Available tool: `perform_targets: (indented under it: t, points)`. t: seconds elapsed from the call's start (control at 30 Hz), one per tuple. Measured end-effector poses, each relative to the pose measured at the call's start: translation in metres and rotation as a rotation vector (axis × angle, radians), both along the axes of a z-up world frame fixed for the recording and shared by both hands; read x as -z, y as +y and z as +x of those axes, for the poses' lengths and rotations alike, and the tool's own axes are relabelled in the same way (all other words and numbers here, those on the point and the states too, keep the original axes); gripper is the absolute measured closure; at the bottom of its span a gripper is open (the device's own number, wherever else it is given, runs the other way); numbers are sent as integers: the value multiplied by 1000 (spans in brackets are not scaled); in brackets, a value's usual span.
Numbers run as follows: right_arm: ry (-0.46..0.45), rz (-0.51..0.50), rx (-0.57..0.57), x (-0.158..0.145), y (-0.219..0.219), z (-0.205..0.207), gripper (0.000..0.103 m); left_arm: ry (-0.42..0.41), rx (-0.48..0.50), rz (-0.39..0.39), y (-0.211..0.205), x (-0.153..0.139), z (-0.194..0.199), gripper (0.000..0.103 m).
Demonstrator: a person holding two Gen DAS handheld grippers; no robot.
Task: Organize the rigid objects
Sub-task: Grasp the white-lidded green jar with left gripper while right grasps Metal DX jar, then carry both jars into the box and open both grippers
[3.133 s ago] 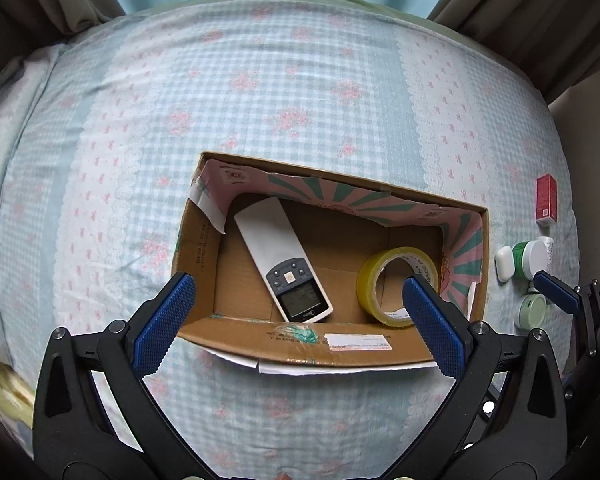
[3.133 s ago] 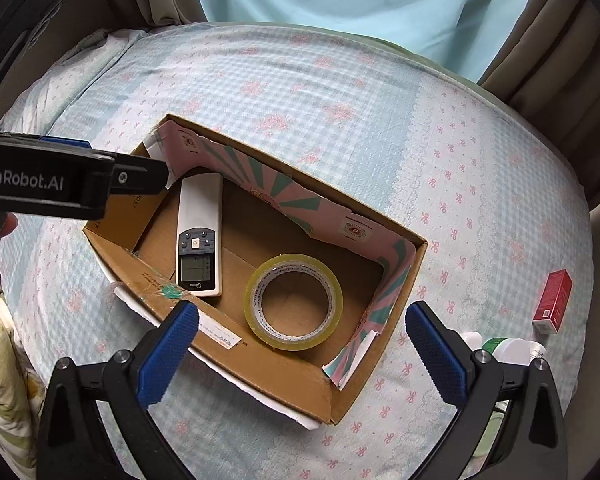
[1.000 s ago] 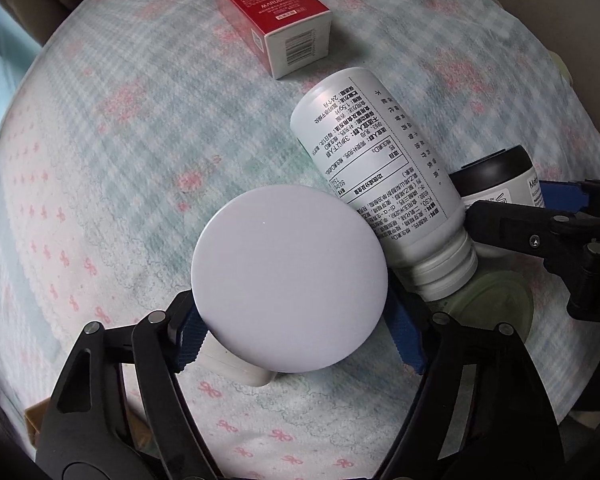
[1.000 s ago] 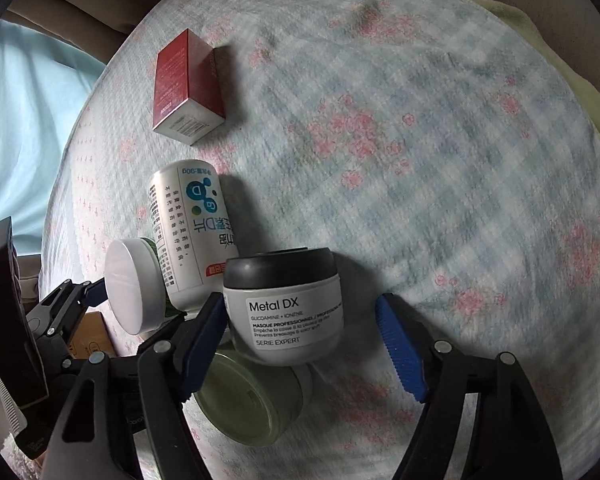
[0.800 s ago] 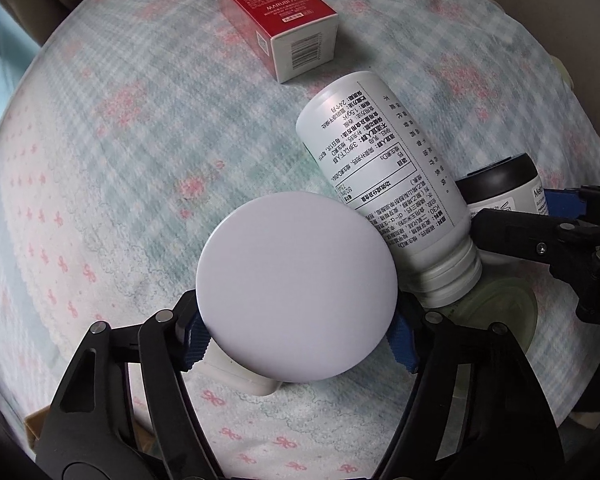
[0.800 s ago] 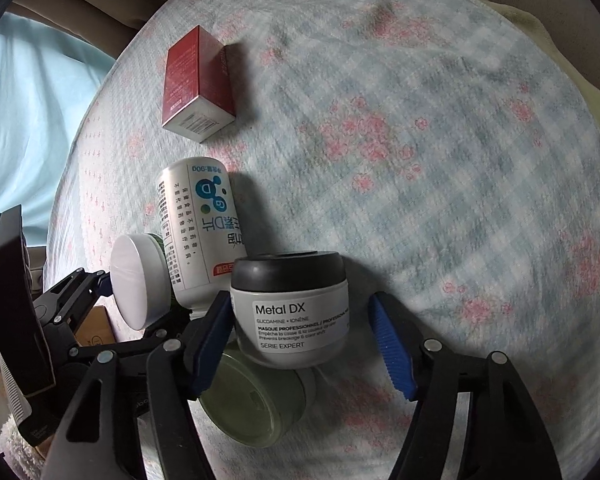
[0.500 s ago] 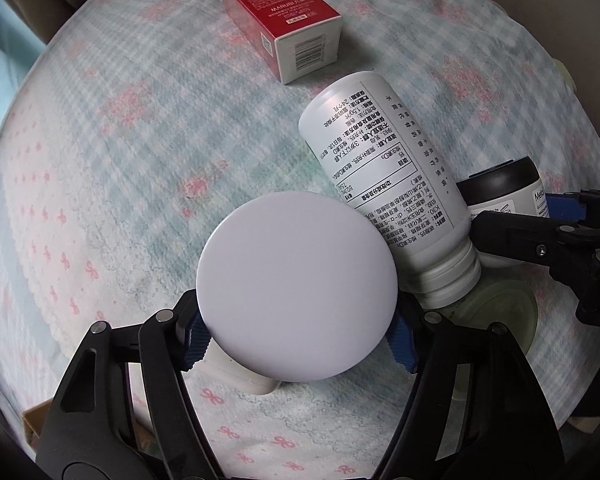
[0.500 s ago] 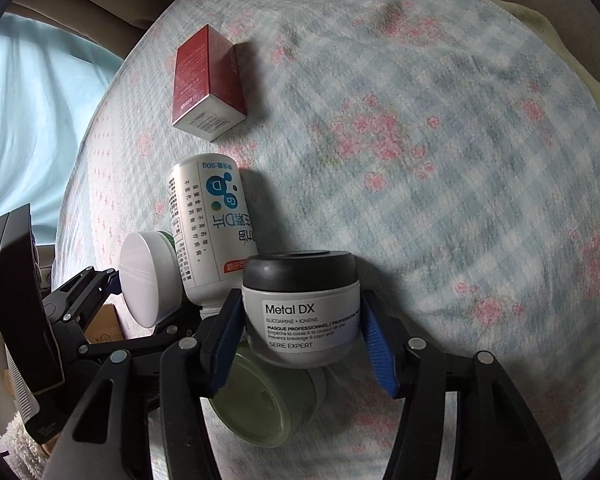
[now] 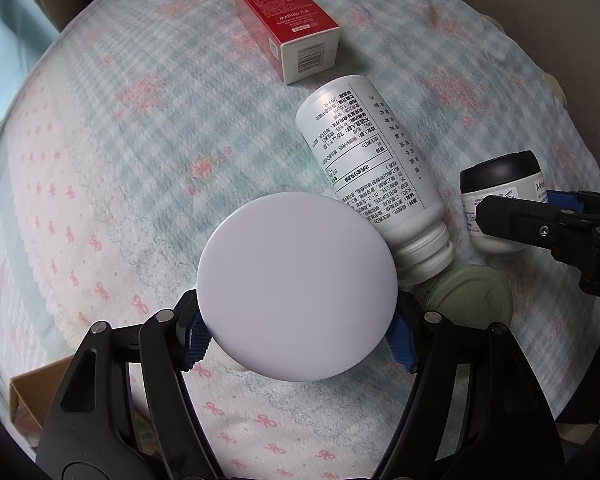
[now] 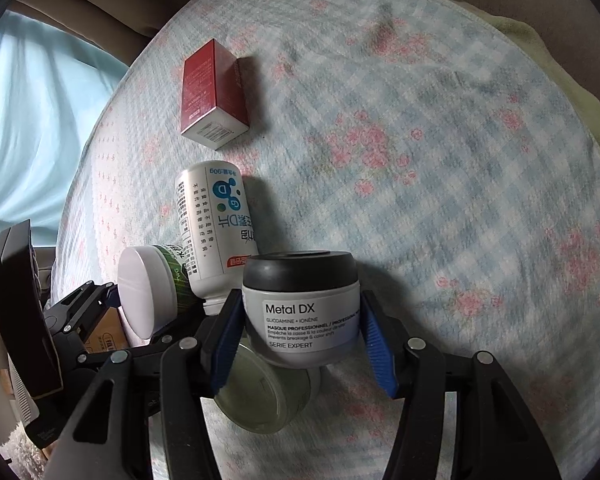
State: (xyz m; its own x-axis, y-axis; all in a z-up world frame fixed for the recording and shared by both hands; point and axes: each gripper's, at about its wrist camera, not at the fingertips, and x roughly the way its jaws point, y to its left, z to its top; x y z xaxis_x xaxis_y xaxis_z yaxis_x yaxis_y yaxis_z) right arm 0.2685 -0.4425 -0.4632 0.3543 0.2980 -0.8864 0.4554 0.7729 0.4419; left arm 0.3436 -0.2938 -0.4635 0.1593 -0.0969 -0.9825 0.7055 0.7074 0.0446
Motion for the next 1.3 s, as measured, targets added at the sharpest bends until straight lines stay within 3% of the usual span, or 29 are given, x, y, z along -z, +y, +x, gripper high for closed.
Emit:
perform_targets:
  t: [0.27, 0.7, 1.0, 1.3]
  points:
    - [-26, -12, -7, -21, 2, -15, 51, -25, -45, -17, 19, -31, -14, 35]
    - [-106, -61, -87, -102, 35, -36, 51, -122, -165, -101, 78, -134, -34, 35]
    - [-172, -69, -169, -157, 96, -37, 51, -164, -274, -128, 167, -196, -48, 35]
    - [-228, -59, -278, -199, 188, -19, 51, -201, -412, -125, 280, -226, -49, 35]
